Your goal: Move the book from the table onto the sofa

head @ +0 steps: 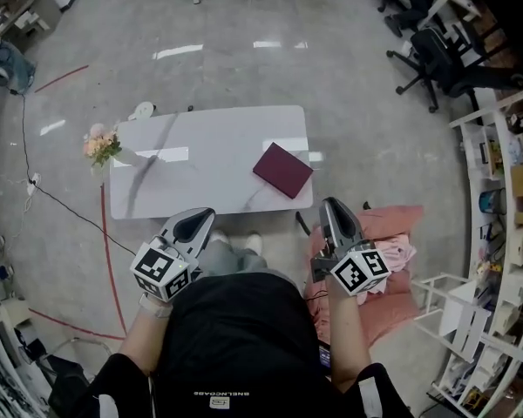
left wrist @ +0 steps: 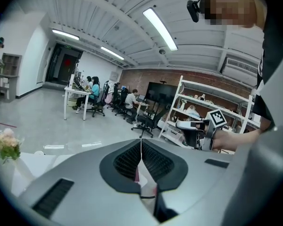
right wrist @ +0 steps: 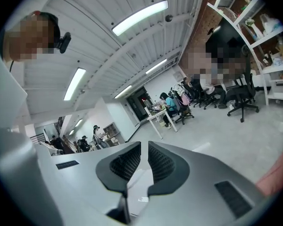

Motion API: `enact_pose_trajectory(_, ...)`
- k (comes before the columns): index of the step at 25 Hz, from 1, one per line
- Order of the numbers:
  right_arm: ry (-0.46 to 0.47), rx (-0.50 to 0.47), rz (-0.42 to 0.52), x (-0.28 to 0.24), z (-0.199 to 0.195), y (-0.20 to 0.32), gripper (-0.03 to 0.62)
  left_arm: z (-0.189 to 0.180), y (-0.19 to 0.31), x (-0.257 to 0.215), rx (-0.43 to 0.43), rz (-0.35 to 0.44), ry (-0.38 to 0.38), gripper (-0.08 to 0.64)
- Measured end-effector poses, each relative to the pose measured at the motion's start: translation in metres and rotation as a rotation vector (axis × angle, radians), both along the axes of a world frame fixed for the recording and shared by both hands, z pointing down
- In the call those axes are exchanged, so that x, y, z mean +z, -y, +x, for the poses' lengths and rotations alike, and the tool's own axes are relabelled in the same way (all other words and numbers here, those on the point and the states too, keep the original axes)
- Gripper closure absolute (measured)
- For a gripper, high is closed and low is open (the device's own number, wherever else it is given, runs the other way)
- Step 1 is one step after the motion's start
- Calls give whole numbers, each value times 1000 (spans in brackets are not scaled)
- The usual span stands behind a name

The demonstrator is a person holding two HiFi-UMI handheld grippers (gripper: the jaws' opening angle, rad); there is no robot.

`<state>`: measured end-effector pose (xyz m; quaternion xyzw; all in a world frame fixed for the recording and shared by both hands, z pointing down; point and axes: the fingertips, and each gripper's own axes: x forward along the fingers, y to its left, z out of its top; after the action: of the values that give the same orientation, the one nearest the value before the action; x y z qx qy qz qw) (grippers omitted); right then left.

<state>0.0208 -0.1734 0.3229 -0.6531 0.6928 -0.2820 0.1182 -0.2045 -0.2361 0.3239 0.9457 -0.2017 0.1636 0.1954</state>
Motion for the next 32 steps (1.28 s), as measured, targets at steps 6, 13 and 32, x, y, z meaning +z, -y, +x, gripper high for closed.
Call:
enact_pose_trajectory(6, 72, 64, -60, 23, 21, 8, 546, 14, 20, 19, 16, -48, 5, 545)
enact_pose_trajectory(13, 106, 137, -120, 49, 37, 30, 546, 22, 49, 47, 57, -104, 19, 545)
enact_pose_trajectory(32, 115, 309, -299, 138, 59, 107, 477, 51, 125, 160, 180, -239, 55, 545)
